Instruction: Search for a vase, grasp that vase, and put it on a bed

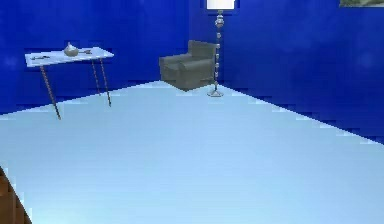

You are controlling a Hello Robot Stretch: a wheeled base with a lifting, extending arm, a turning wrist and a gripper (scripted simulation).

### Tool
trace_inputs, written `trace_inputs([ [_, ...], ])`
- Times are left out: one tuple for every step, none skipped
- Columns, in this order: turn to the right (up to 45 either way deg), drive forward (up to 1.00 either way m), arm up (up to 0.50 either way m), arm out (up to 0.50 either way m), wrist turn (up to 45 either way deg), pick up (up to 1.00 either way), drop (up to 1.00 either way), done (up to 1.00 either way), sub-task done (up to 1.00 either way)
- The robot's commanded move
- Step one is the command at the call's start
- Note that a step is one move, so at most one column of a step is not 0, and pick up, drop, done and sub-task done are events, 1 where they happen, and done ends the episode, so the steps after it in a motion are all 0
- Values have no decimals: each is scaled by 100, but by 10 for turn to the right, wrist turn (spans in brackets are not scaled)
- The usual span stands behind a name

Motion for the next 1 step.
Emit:
trace_inputs([
  [0, 40, 0, 0, 0, 0, 0, 0, 0],
])
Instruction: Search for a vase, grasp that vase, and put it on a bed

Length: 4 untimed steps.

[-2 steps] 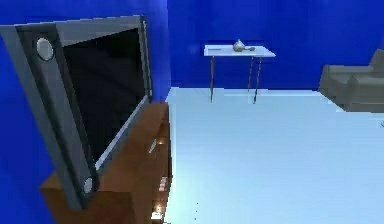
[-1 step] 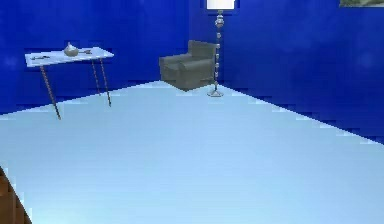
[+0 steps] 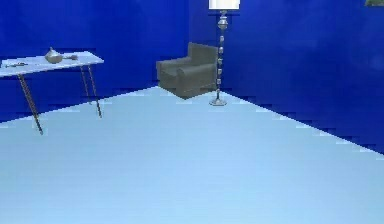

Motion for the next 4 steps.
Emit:
trace_inputs([
  [-360, 0, 0, 0, 0, 0, 0, 0, 0],
  [0, 100, 0, 0, 0, 0, 0, 0, 0],
  [-90, 0, 0, 0, 0, 0, 0, 0, 0],
  [0, 35, 0, 0, 0, 0, 0, 0, 0],
])
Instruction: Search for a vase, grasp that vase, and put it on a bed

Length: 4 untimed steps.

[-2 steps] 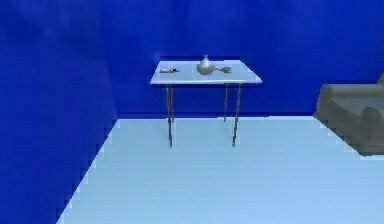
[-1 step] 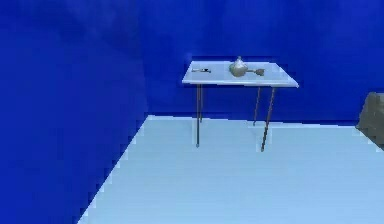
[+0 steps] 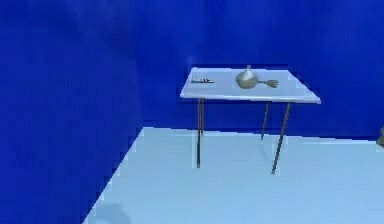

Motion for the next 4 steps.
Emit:
trace_inputs([
  [30, 0, 0, 0, 0, 0, 0, 0, 0],
  [0, 85, 0, 0, 0, 0, 0, 0, 0],
  [-450, 0, 0, 0, 0, 0, 0, 0, 0],
  [-210, 0, 0, 0, 0, 0, 0, 0, 0],
])
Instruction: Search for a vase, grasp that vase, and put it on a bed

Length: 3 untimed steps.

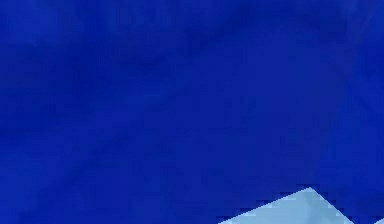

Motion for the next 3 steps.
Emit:
trace_inputs([
  [0, 0, 50, 0, 0, 0, 0, 0, 0],
  [0, 0, 38, 0, 0, 0, 0, 0, 0],
  [0, 0, 0, 50, 0, 0, 0, 0, 0],
])
